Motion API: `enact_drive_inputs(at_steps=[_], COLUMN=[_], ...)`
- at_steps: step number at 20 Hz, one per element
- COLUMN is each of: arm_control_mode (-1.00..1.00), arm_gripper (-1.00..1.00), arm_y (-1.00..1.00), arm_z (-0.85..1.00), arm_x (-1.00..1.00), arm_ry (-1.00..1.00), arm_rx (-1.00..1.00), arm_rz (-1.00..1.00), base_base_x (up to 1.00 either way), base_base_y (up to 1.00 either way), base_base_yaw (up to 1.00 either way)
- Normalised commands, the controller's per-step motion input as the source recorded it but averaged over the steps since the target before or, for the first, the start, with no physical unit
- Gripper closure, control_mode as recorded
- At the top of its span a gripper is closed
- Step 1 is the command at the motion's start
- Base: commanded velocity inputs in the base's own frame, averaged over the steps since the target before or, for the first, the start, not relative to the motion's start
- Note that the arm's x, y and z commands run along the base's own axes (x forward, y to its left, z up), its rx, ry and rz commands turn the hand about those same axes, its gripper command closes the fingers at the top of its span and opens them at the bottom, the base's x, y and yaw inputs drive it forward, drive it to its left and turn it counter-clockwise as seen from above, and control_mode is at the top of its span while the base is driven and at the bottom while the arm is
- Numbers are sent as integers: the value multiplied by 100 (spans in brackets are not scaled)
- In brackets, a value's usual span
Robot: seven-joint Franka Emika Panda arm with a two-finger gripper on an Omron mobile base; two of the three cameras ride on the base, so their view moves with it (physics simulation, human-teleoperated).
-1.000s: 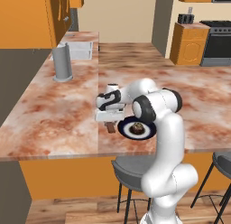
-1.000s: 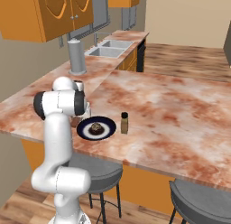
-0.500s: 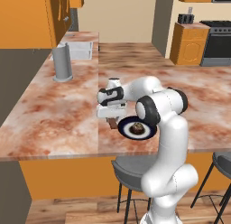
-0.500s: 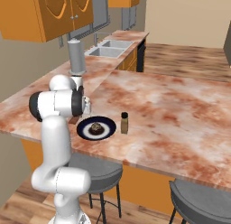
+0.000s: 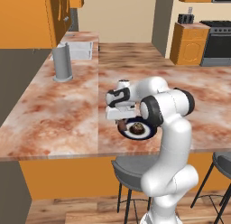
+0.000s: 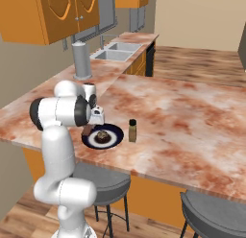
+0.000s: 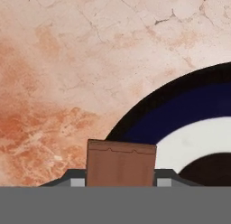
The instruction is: Take the cinnamon bottle from the cabinet and place it on the dining table, next to the plate with the cupcake. Then take the chocolate from the dining counter and place it on the cupcake plate.
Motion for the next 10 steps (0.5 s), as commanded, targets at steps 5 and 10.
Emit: enact_drive_inputs(at_steps=[5, 10], arm_control_mode=[-100, -100], arm_gripper=[100, 100], arm_y=[-37, -12], arm_z=[-6, -6], arm_x=[-2, 0], arm_ry=[0, 0], arm_rx=[0, 0], arm_rz=[0, 0], base_base_x=[0, 0], base_base_y=[0, 0], base_base_yaw=[0, 0])
